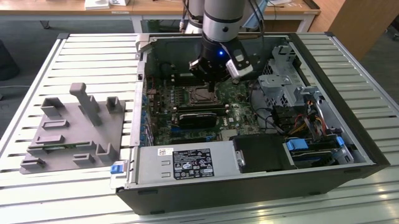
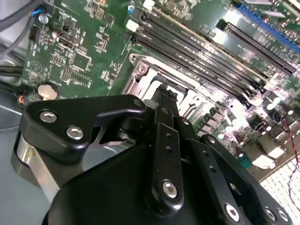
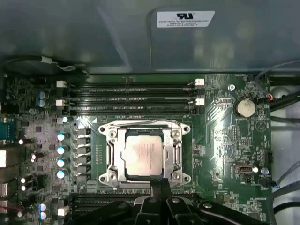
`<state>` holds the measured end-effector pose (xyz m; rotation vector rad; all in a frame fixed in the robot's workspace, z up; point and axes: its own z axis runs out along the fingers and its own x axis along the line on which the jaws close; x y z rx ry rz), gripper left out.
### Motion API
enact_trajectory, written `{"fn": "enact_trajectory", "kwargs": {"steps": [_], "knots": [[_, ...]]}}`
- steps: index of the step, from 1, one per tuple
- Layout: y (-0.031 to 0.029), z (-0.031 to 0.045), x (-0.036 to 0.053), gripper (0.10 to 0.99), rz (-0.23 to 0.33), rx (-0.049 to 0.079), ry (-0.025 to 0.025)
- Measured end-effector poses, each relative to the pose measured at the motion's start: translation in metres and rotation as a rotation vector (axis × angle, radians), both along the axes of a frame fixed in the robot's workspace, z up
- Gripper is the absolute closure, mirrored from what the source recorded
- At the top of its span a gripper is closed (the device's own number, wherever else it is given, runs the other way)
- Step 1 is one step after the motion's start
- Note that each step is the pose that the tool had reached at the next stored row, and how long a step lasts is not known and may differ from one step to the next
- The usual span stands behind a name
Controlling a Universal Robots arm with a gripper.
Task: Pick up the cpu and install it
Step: 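Install the second cpu locking lever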
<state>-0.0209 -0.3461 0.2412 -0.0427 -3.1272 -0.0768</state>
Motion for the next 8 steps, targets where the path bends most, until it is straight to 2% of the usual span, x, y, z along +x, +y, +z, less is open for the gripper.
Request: {"fn": "enact_trajectory", "kwargs": {"steps": [3,8], "knots": [[-0.0022,-0.0008,-0.0001,0.980,0.000,0.010,0.0018],[-0.0143,-0.0024,-0.0004,0.980,0.000,0.010,0.0048]]}}
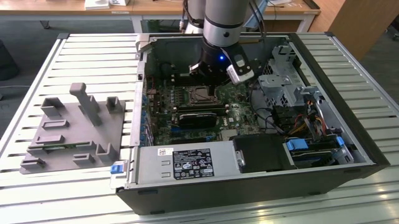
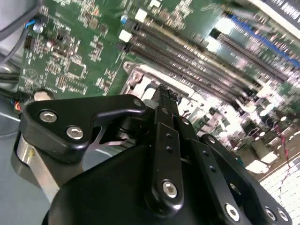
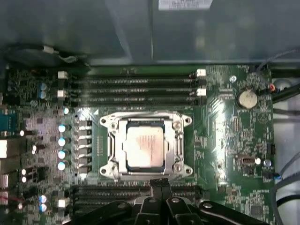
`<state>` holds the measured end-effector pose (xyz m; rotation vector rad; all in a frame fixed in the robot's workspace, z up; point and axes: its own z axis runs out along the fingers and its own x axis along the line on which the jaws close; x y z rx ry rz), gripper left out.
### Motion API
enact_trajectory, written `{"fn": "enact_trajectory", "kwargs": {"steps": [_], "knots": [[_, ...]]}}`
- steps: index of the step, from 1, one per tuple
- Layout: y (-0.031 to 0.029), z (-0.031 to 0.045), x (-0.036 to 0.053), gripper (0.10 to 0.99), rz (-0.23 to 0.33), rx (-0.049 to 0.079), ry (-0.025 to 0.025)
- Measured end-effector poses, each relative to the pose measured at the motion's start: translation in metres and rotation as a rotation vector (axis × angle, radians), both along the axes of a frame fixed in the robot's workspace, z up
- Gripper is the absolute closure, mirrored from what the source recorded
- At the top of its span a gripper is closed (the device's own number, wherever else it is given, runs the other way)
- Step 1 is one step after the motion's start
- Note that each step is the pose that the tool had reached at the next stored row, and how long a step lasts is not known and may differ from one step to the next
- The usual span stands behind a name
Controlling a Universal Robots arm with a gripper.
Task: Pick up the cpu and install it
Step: 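Install the second cpu locking lever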
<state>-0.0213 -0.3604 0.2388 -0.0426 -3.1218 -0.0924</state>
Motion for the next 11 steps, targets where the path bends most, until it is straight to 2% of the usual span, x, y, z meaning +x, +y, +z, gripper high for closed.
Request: {"fn": "enact_trajectory", "kwargs": {"steps": [7,11], "knots": [[-0.0060,-0.0019,-0.0121,0.980,0.000,0.000,0.0001],[-0.0066,-0.0045,-0.0188,0.980,0.000,0.000,0.0002]]}}
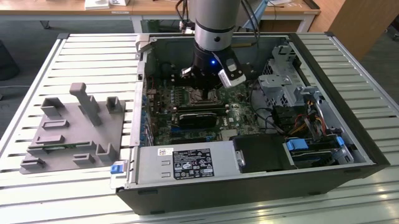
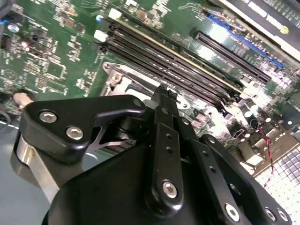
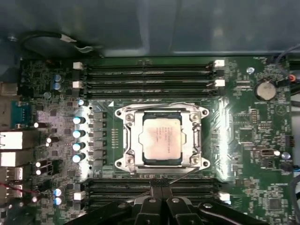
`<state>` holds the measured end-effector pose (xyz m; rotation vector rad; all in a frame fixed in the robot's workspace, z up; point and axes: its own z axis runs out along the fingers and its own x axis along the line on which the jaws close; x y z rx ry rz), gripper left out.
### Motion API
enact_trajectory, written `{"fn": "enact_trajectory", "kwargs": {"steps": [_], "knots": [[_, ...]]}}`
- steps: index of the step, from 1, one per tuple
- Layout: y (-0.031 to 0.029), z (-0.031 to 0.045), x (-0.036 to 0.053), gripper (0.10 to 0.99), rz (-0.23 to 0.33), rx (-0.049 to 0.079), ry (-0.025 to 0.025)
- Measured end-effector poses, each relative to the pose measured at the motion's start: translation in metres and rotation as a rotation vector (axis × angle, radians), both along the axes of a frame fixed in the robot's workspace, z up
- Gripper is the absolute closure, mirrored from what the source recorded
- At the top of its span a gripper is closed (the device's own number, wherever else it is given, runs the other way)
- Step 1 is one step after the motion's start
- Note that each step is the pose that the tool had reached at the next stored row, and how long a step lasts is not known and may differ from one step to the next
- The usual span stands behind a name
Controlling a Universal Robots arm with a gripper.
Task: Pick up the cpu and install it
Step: 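Install the second cpu locking lever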
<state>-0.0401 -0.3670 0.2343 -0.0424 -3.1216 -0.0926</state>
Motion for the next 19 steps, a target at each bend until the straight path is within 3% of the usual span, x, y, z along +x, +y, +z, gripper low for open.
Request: {"fn": "enact_trajectory", "kwargs": {"steps": [7,12,19], "knots": [[-0.0001,-0.0125,-0.0009,0.980,0.000,0.001,0.0032],[-0.0067,-0.0160,-0.0012,0.980,0.000,0.015,0.0031],[-0.0132,-0.0163,-0.0126,0.980,0.000,0.040,0.0031]]}}
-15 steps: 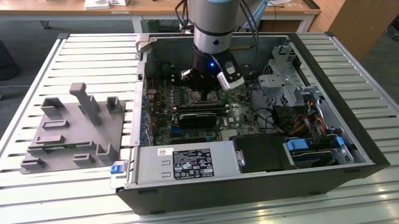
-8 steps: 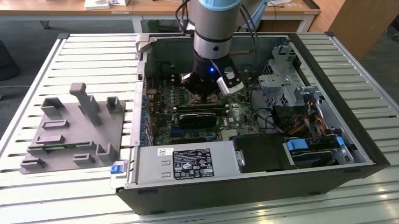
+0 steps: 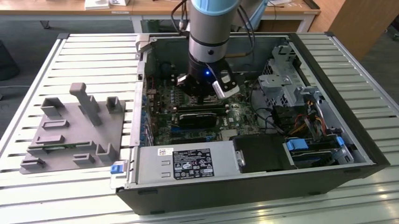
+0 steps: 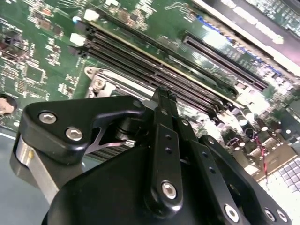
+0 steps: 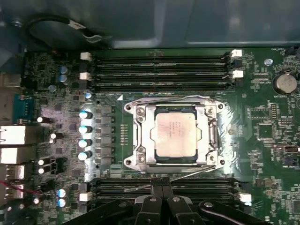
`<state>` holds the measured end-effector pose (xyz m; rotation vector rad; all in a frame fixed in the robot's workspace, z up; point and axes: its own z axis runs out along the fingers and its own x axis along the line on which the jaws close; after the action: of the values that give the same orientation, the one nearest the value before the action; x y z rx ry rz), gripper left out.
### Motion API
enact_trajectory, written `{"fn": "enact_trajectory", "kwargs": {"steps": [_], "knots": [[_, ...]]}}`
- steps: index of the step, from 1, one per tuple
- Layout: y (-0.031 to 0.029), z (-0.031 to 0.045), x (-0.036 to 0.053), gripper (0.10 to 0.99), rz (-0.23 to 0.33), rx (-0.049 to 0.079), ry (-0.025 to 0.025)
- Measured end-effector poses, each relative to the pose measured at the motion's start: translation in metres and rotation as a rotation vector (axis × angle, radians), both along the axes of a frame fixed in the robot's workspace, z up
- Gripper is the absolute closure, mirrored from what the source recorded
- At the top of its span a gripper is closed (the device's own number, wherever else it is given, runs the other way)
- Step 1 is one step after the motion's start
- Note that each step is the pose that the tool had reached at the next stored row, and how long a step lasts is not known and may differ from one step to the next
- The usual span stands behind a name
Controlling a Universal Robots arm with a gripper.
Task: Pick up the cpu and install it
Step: 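Install the second cpu locking lever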
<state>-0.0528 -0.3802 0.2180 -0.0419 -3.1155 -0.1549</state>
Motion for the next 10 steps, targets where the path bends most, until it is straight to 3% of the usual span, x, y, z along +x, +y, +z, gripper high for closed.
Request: {"fn": "enact_trajectory", "kwargs": {"steps": [3,10], "knots": [[-0.0018,-0.0009,-0.0051,0.980,0.000,0.004,0.0000],[-0.0030,-0.0078,-0.0055,0.980,0.000,0.025,0.0000]]}}
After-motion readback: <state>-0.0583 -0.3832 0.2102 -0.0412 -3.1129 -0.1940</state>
